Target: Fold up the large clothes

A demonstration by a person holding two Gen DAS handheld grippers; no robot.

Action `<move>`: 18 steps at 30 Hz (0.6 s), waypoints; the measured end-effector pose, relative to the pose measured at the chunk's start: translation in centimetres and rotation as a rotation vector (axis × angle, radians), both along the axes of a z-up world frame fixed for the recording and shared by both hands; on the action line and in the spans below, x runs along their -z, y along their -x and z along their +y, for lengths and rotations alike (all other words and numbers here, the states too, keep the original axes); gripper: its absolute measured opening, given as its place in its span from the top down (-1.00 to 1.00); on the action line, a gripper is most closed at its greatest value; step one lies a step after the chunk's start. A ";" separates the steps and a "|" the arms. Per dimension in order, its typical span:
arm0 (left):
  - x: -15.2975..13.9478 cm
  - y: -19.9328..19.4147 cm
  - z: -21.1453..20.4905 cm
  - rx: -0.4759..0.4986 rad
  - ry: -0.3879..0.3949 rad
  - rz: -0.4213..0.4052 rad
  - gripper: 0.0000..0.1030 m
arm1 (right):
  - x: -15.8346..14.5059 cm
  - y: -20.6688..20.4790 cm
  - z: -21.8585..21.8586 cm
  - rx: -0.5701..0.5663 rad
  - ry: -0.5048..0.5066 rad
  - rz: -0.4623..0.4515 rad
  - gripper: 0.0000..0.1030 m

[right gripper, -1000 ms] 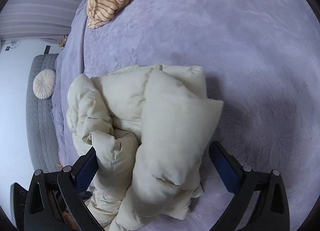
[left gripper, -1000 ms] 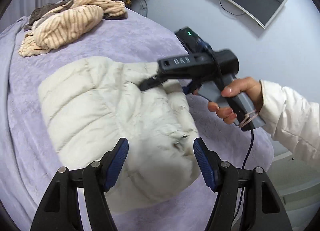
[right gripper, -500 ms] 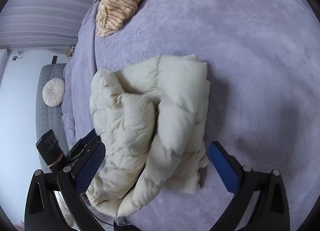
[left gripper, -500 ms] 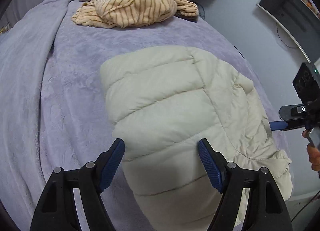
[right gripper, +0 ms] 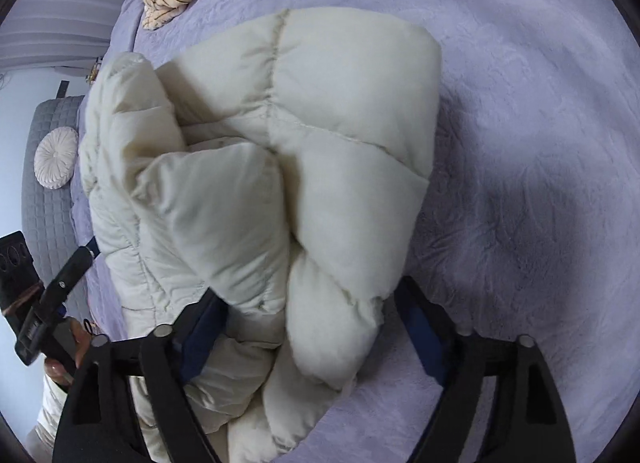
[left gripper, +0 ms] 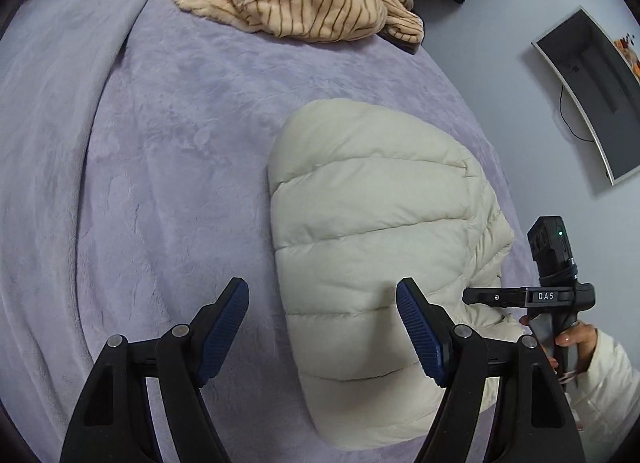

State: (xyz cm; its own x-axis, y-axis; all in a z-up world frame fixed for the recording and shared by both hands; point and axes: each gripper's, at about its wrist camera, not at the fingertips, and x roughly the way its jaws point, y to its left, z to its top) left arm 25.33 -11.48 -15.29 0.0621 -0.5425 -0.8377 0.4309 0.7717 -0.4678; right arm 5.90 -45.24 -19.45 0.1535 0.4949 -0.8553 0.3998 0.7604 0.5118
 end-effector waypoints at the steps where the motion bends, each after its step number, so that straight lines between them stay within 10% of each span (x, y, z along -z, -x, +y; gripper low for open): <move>1: 0.8 -0.4 0.3 0.011 0.037 0.056 -0.50 | 0.7 0.1 -0.4 0.008 -0.020 -0.003 -0.81; 6: 5.3 -1.0 -0.7 0.056 0.175 0.261 -0.50 | 2.8 0.0 -1.0 -0.010 -0.097 -0.070 -0.99; 18: 8.3 -0.6 -3.9 0.048 0.170 0.229 -0.93 | 5.5 -4.2 1.2 -0.076 -0.288 -0.227 -0.99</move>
